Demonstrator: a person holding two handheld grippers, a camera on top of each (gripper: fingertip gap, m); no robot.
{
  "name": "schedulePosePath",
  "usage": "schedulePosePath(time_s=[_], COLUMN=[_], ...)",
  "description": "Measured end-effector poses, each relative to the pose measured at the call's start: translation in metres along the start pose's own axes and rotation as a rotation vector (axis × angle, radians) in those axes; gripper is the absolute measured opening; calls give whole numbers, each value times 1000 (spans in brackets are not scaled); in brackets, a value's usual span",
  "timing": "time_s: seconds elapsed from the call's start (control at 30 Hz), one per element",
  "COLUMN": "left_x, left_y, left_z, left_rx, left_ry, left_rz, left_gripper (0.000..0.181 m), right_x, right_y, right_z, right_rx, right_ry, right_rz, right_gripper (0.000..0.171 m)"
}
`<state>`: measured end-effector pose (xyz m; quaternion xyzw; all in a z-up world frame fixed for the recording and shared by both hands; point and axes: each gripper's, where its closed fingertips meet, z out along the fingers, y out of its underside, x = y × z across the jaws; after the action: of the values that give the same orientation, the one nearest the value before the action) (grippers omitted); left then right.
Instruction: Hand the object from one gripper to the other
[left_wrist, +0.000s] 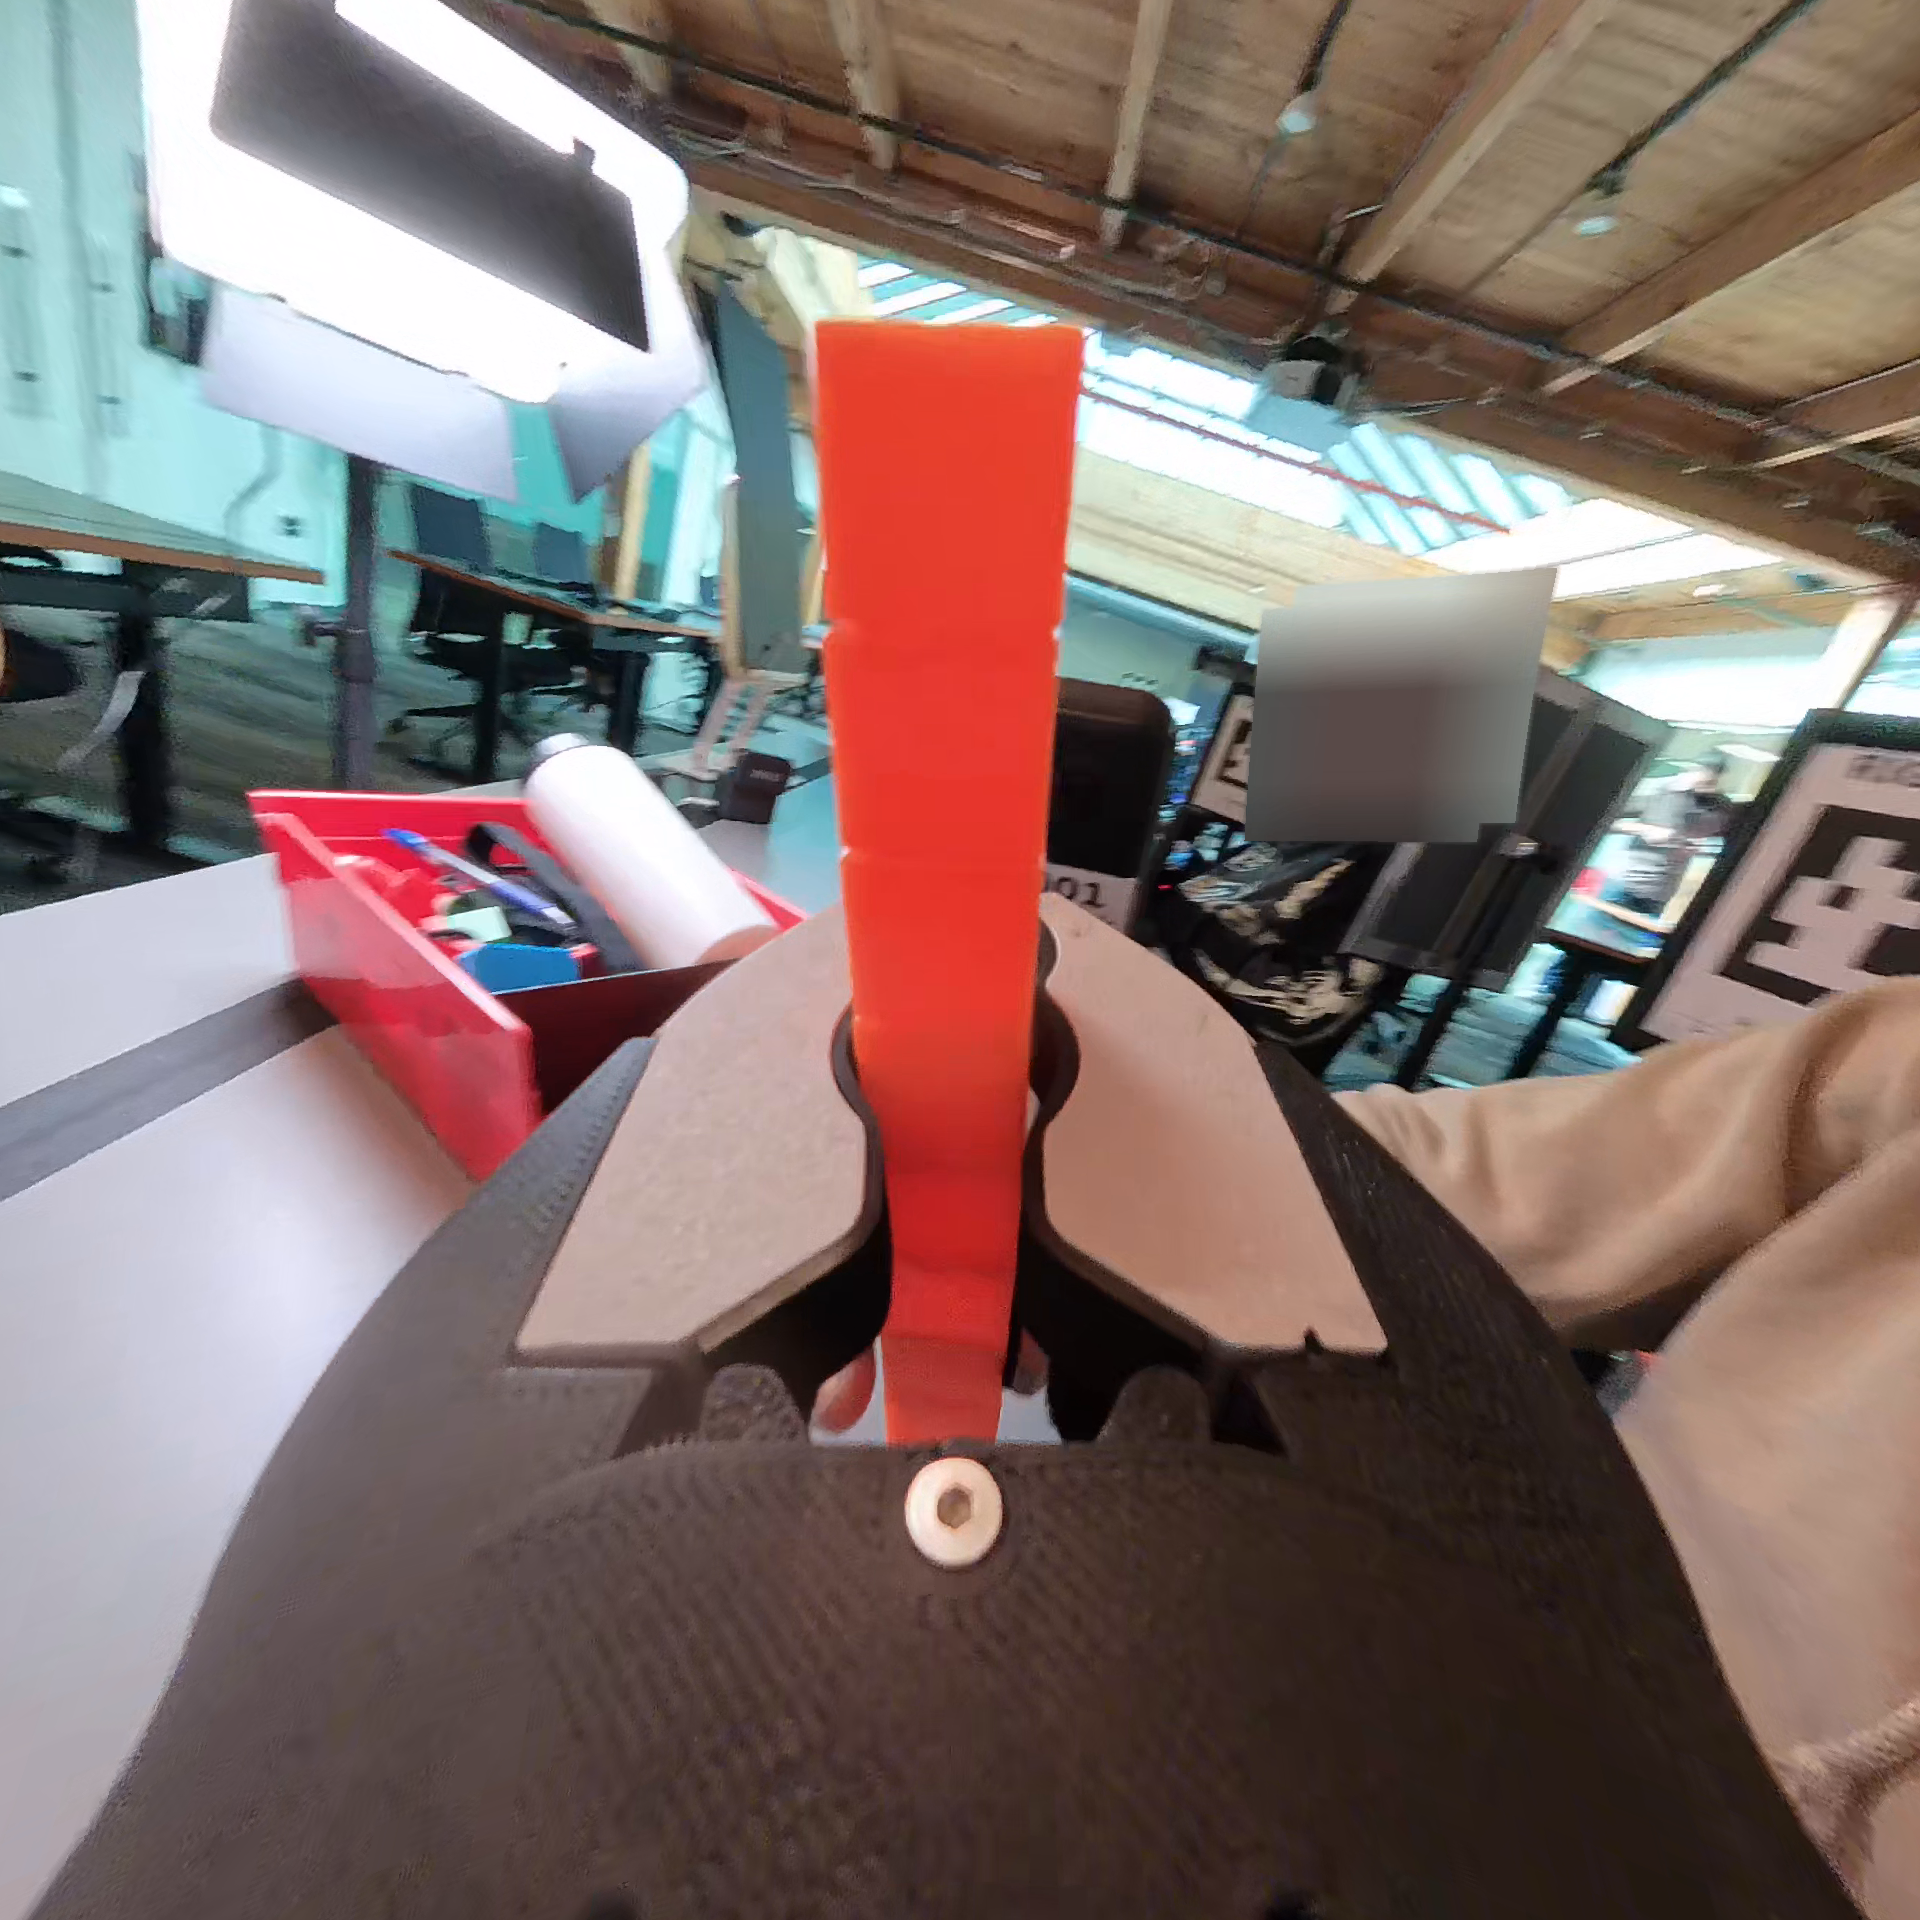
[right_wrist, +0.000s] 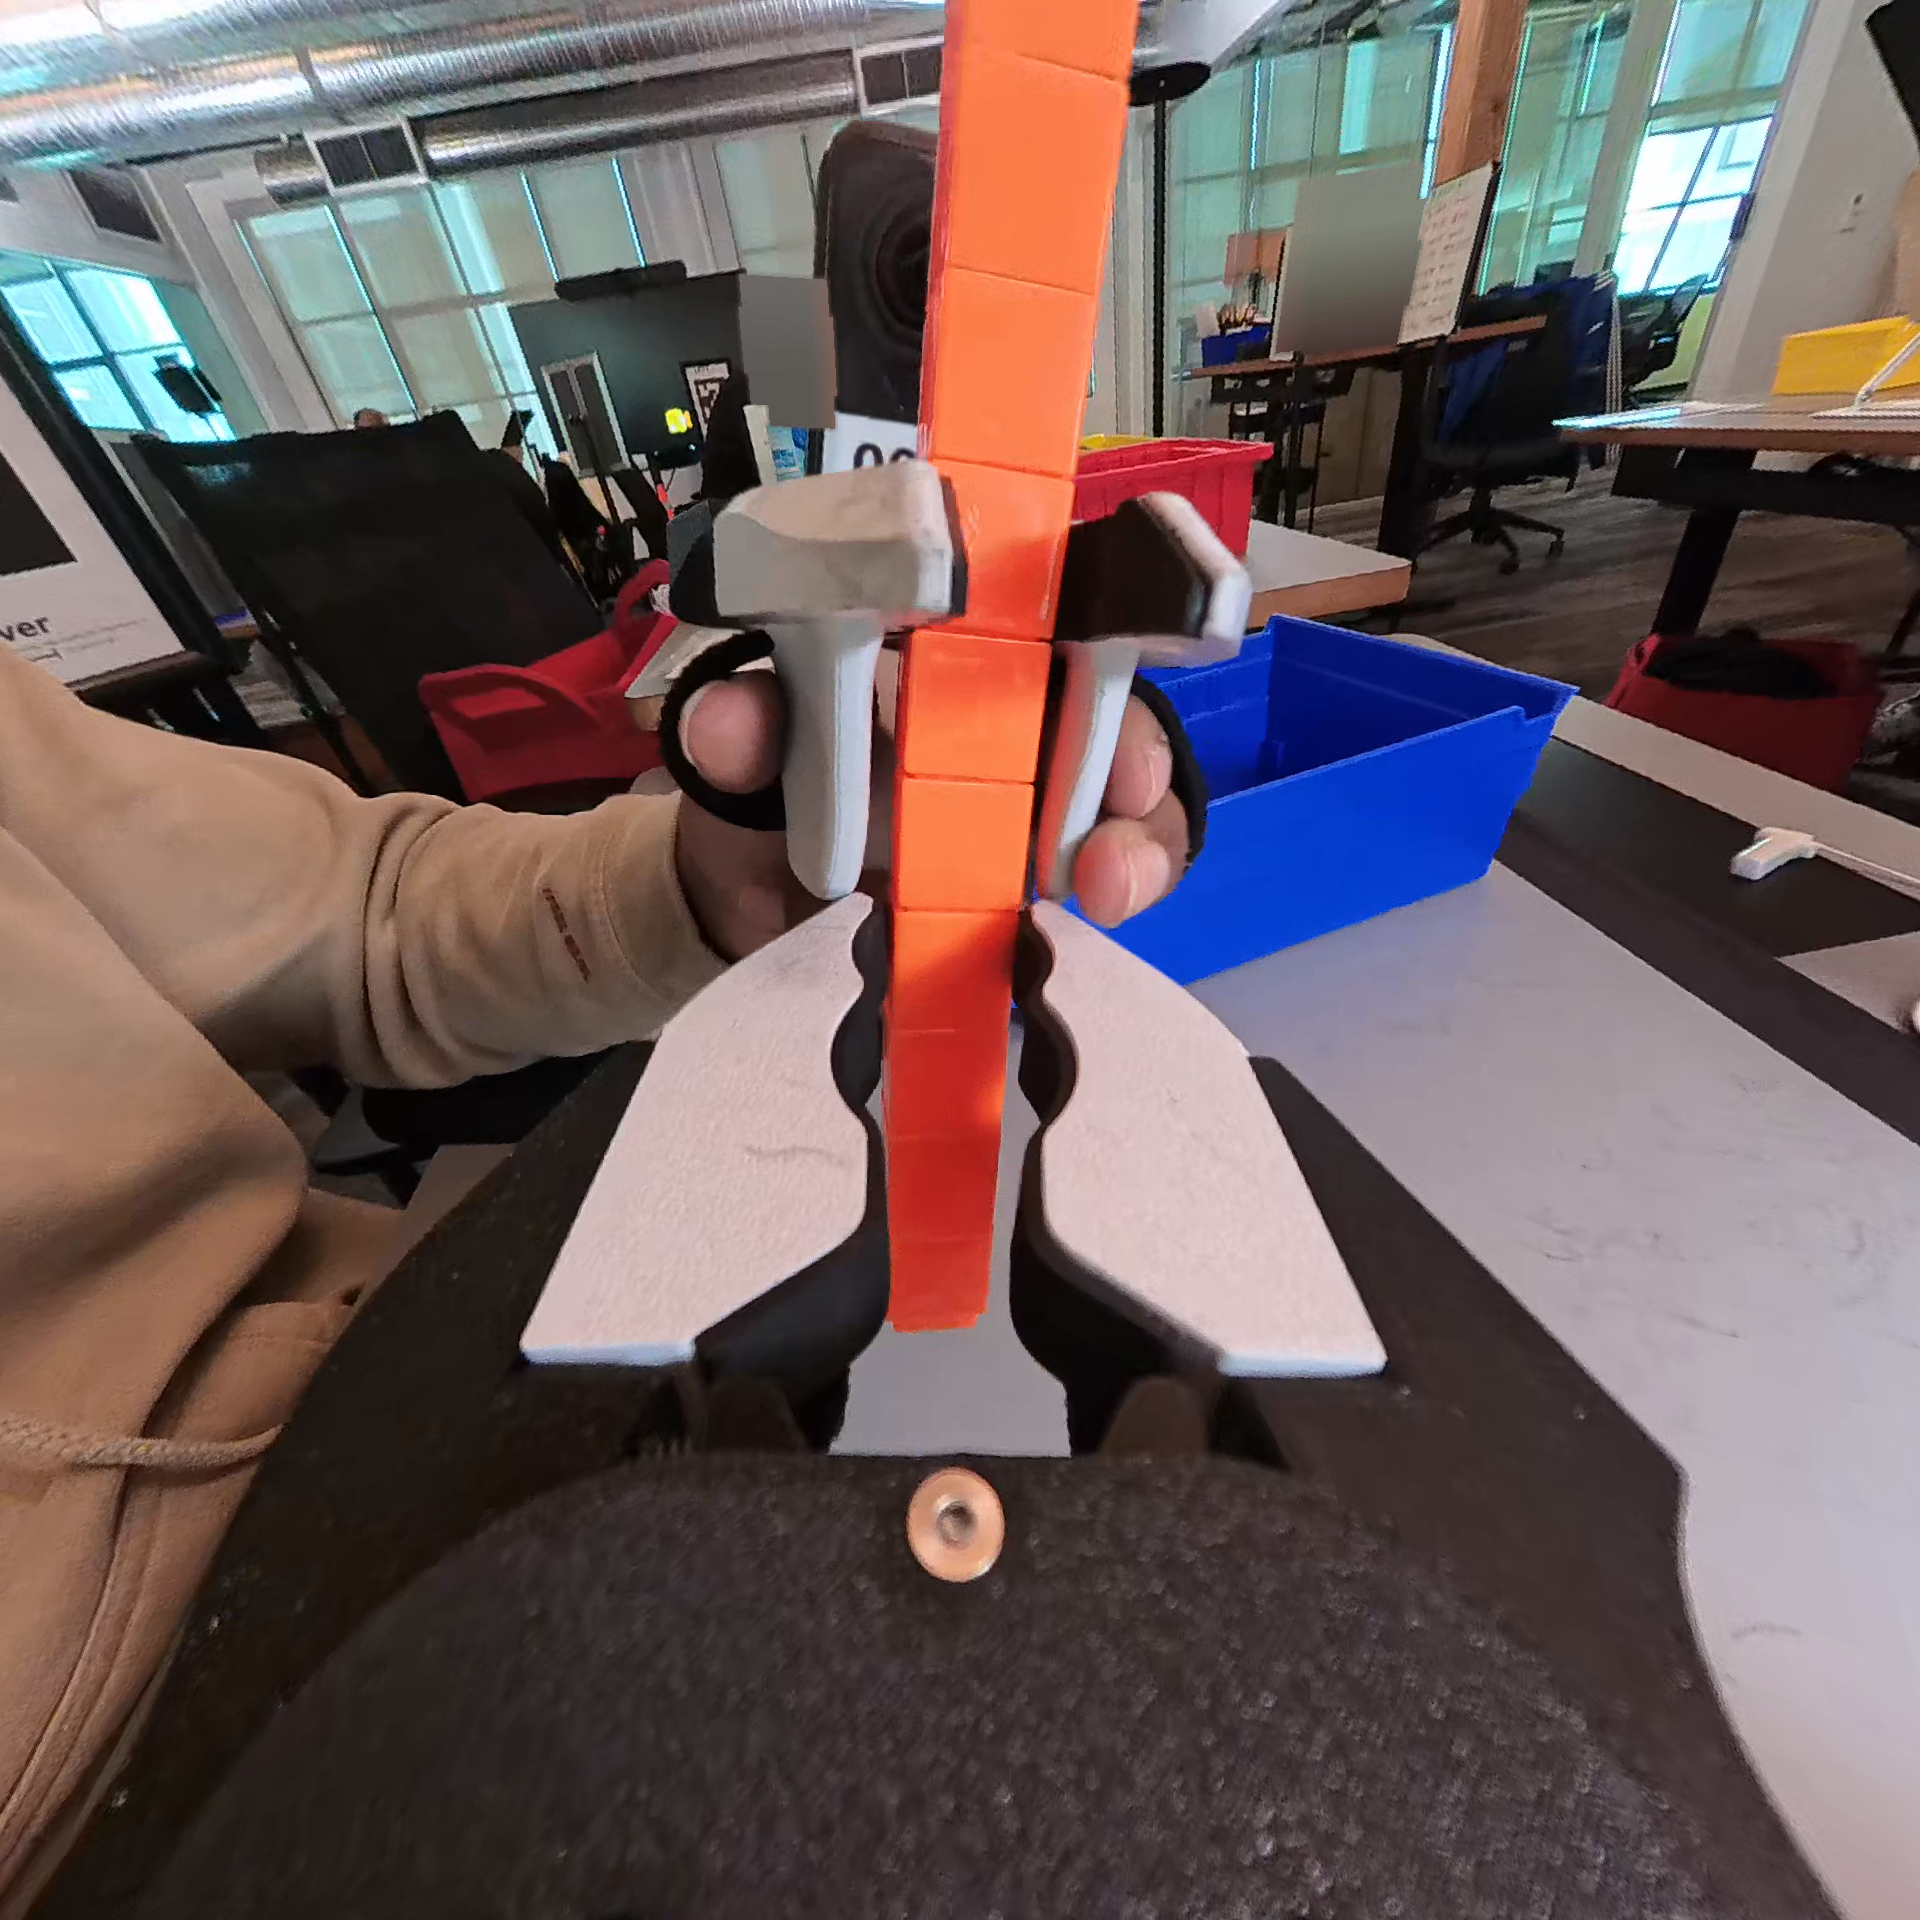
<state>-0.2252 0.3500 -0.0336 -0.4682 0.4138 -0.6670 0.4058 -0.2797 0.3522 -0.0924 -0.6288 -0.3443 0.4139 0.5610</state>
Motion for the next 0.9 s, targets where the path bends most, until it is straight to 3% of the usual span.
schedulePosePath(time_s=[0.07, 0.13, 0.3, 0.47, 0.67, 0.7, 0.8, 0.9], left_x=[-9, -20, -52, -51, -43, -43, -47, -57], left_y=[-4, -12, -44, -55, -78, -83, -101, -112], left_z=[-4, -14, -56, -69, -93, -100, -121, -144], left_rx=[-41, -112, -167, -234, -247, -241, -199, -182], left_ry=[-83, -163, -446, -503, -576, -592, -643, -707], left_rz=[43, 116, 371, 450, 527, 522, 513, 497], left_gripper=[53, 64, 52, 53, 47, 46, 44, 43], right_x=[9, 30, 149, 235, 273, 277, 279, 271], right_y=[-7, -24, -56, -19, 23, 22, 3, -24], right_z=[-4, -22, -141, -249, -270, -268, -257, -242], right_rx=[-1, 3, -23, -141, -259, -247, -252, -281], right_ry=[55, 166, 695, 1075, 1289, 1295, 1292, 1268], right_rz=[-11, -16, 155, 485, 674, 679, 577, 350], right_gripper=[23, 23, 23, 22, 22, 30, 48, 52])
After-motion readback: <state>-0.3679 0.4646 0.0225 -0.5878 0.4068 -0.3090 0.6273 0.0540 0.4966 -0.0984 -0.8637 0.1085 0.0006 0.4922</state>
